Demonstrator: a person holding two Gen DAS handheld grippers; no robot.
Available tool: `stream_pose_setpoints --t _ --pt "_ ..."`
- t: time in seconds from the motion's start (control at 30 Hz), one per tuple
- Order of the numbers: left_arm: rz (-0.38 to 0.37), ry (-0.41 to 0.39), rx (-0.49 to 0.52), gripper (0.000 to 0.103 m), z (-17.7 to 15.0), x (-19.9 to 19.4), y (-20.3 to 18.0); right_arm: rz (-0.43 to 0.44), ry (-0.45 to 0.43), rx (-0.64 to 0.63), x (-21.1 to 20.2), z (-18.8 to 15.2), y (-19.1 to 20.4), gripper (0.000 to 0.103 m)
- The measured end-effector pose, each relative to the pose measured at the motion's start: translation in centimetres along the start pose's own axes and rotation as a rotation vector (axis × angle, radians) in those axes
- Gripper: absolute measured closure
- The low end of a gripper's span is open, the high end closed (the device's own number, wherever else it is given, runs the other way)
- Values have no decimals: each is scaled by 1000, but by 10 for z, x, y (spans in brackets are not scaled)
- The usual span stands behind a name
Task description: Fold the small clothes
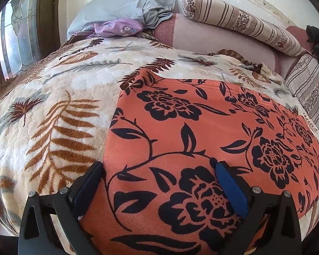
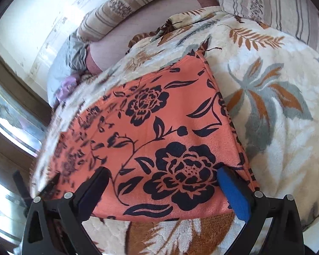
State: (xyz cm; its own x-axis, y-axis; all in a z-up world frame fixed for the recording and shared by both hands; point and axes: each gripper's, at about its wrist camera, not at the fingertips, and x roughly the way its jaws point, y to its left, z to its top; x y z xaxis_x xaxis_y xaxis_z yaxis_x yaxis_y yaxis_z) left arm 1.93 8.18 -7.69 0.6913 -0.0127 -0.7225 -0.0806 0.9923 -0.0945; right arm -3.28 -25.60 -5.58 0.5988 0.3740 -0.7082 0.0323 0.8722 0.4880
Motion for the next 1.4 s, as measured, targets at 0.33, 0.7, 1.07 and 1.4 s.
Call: stream_pose_setpoints --t 0.33,0.7,1.07,1.4 --pt "17 43 -22 0 6 -7 1 196 12 372 -40 -43 -54 1" --pt "-14 -43 2 0 35 -51 -24 223 48 489 -19 -30 -65 8" --pt "-37 -82 77 0 40 -66 -49 4 -21 386 -42 2 -46 93" --pt "-49 -58 33 0 46 -49 -45 120 -33 505 -52 -8 -84 1"
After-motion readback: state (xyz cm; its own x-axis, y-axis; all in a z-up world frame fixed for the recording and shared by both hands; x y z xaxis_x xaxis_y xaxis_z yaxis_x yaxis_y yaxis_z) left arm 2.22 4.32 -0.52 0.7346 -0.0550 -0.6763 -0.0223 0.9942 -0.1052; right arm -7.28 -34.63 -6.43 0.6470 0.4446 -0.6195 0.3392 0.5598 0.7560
